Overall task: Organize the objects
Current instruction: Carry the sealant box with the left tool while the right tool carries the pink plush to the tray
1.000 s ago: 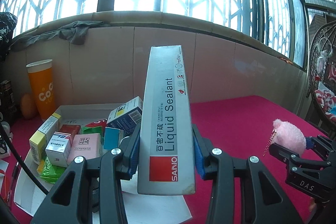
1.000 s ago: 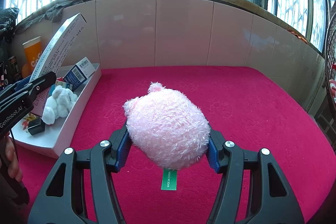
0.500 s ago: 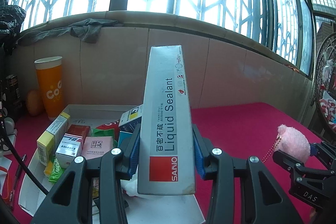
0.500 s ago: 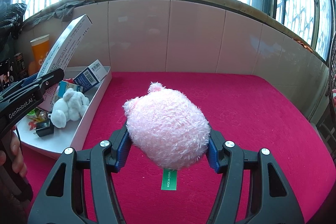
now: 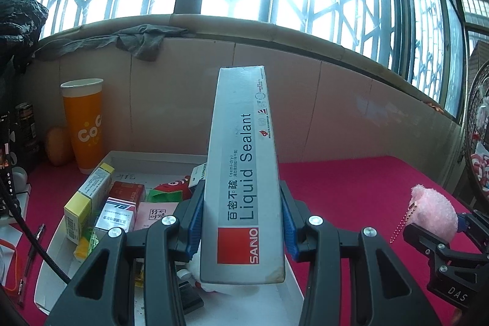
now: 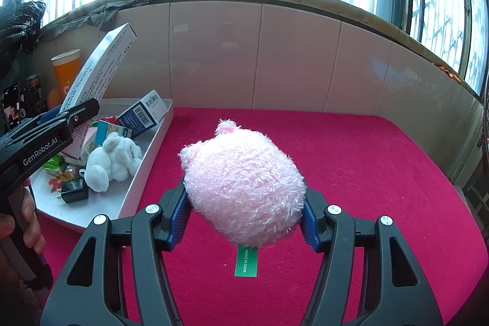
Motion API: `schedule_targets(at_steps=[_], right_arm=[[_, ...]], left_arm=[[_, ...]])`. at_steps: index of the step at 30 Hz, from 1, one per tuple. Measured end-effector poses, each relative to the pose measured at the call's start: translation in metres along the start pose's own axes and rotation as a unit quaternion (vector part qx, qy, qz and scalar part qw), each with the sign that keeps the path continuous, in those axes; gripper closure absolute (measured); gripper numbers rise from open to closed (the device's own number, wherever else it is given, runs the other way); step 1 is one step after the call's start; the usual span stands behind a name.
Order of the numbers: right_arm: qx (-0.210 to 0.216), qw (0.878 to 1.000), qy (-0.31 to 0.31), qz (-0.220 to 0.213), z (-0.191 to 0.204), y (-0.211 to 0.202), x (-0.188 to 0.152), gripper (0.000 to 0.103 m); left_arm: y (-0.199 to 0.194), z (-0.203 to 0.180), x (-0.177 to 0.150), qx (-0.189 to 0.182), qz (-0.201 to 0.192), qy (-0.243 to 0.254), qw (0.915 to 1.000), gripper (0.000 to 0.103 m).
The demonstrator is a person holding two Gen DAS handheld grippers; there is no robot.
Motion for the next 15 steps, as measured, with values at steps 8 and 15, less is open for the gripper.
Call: schedule_targets(at_steps=[8, 15], right_arm=[[0.01, 1.0, -0.009, -0.008, 0.013, 0.0, 0.011, 0.042], [0.021, 1.0, -0.014, -0.009, 0.022, 0.001, 0.016, 0.042]], left_arm=[[0.004, 0.014, 0.002, 0.013, 0.005, -0.013, 0.9998, 0.06], [0.006, 0.028, 0.006, 0.025, 0.006, -0.025, 0.9993, 0.06]])
Point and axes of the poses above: each gripper's, at about its wrist camera, not at the fingertips, and y roughly the way its jaws point, z to its left, x to its top, the point moved 4 cm from there along y, roughly the way its jaws point, and after that the axes turned 7 degrees about -z, right-handed, at the moved point
